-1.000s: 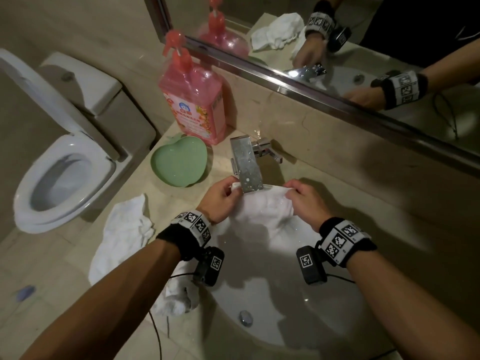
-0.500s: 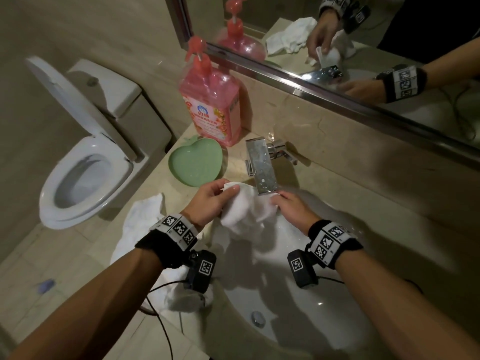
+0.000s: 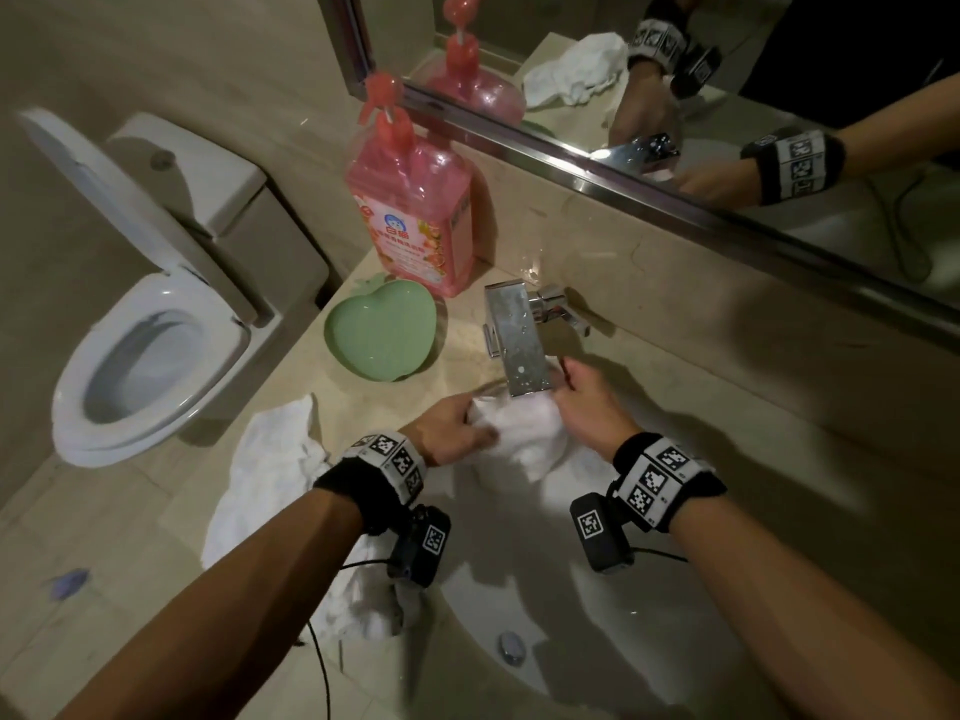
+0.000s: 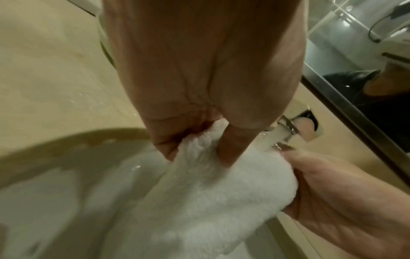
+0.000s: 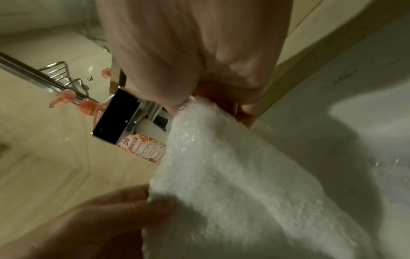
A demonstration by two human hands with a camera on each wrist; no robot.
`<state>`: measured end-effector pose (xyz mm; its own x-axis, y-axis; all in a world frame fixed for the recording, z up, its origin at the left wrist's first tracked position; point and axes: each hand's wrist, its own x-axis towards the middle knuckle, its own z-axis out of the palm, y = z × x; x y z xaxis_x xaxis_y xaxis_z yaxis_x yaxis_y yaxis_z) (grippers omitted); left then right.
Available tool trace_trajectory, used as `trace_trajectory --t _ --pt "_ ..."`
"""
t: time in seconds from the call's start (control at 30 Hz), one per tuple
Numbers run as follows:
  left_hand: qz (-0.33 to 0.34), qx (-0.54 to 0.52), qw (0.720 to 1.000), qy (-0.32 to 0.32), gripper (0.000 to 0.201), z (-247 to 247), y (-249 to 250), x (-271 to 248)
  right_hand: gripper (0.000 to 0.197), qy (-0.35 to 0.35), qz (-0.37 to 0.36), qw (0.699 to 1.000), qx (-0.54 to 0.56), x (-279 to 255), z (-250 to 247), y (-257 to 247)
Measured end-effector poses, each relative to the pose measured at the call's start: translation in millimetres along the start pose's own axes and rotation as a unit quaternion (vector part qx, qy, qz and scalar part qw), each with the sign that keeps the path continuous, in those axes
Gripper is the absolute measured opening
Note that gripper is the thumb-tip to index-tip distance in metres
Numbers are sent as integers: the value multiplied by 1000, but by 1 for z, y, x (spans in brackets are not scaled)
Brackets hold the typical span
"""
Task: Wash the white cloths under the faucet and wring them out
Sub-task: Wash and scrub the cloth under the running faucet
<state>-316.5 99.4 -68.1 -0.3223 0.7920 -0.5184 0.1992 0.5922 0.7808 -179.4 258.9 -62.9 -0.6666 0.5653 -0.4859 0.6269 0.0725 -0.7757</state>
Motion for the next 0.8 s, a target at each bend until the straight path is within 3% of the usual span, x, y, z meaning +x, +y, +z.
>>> trace_trajectory --t 0.13,0.23,0.3,0.33,0.4,0.53,0.63,0.7,0.8 --pt "18 -37 999 6 39 18 15 24 59 -111 17 993 -25 -9 -22 15" --pt "69 -40 997 19 22 26 27 33 75 -123 59 984 -118 -11 -33 29" --pt "52 -11 998 21 6 30 34 39 65 -106 66 983 -138 -10 -36 38" --pt "20 12 999 32 7 31 35 44 55 -91 54 985 -135 -9 -36 43" --pt "-45 101 993 39 28 30 34 50 44 -61 35 991 -114 -7 -38 50" --pt "-47 191 979 47 31 21 35 43 40 -15 50 998 34 -5 -37 57" --pt "-78 205 974 52 36 12 35 39 54 2 56 994 97 -4 -31 55" --pt "-95 188 976 59 34 6 34 36 43 -7 46 992 113 -6 -25 50" --pt "-138 54 985 91 38 -4 31 27 35 -62 27 992 110 -9 -21 44"
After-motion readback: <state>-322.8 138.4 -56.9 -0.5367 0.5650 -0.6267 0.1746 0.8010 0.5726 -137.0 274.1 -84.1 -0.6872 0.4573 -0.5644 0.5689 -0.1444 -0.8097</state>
